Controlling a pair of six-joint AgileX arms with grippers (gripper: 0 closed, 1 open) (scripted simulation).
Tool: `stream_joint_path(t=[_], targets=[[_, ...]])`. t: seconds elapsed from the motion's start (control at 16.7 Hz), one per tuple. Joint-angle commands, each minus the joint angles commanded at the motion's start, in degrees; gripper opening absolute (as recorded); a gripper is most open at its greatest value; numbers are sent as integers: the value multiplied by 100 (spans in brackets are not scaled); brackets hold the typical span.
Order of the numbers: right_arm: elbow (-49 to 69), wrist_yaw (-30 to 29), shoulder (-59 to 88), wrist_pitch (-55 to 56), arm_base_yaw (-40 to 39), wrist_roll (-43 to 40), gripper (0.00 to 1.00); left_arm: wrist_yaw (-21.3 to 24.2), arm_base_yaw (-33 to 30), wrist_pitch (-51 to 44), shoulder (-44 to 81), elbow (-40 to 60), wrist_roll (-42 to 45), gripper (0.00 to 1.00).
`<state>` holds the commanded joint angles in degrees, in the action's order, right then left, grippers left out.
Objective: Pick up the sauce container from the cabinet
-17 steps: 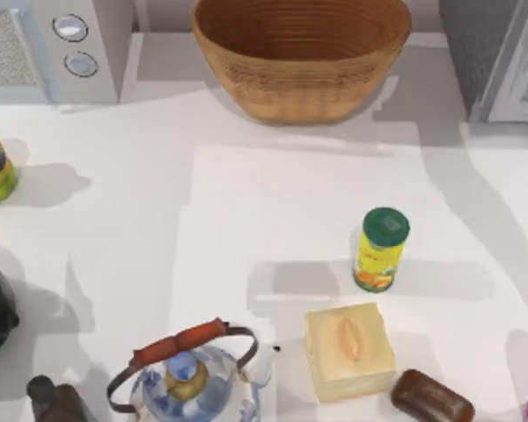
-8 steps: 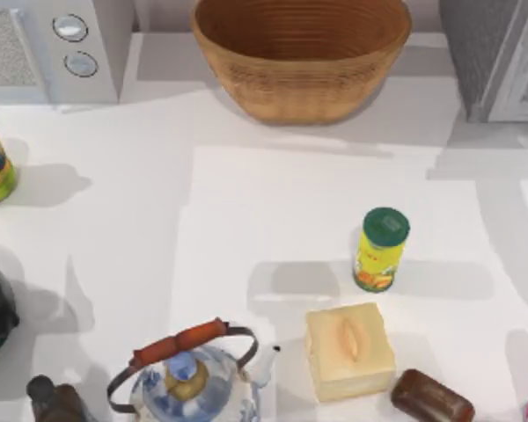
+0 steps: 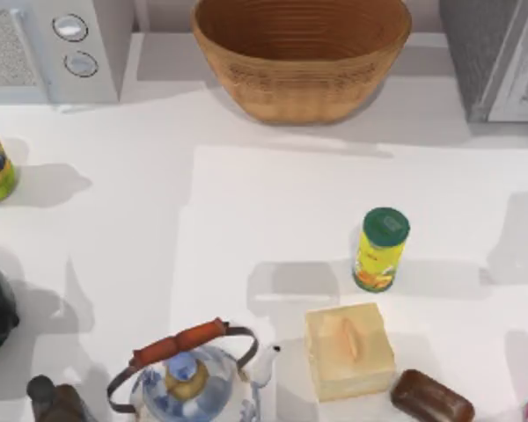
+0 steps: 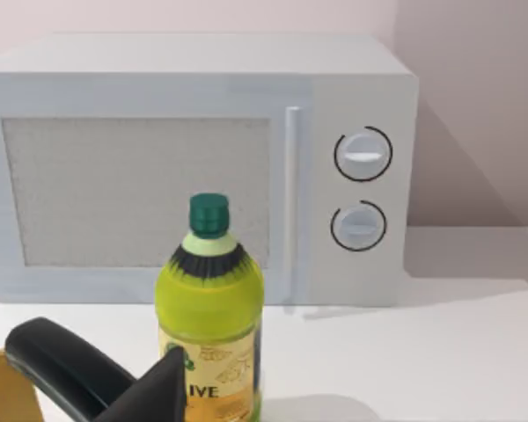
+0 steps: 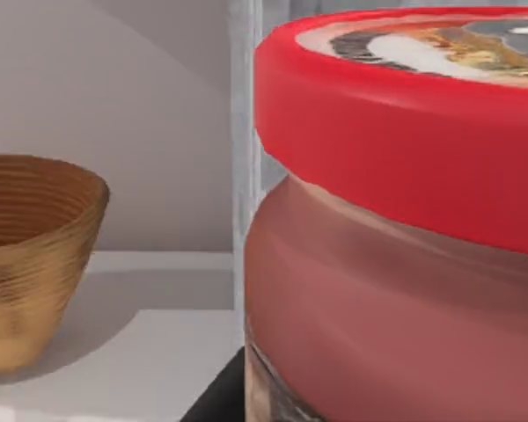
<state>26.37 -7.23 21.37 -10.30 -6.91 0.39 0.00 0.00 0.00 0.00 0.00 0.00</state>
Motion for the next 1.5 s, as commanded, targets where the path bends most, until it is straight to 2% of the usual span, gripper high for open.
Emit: stream_joint_path(t=[0.24, 0.42, 0.9, 1.2, 1.5], targets=[[-1767, 457, -1353, 647, 437, -26, 0, 0, 0, 0, 0, 0, 0, 100], [-2470, 669, -1981, 951, 639, -36, 0, 0, 0, 0, 0, 0, 0, 100], [-2603, 720, -2052, 1074, 647, -26, 0, 0, 0, 0, 0, 0, 0, 100], [-2023, 745, -857, 2072, 180, -2, 0, 0, 0, 0, 0, 0, 0, 100], [-1105, 778, 1673, 3745, -663, 16, 0, 0, 0, 0, 0, 0, 0, 100]])
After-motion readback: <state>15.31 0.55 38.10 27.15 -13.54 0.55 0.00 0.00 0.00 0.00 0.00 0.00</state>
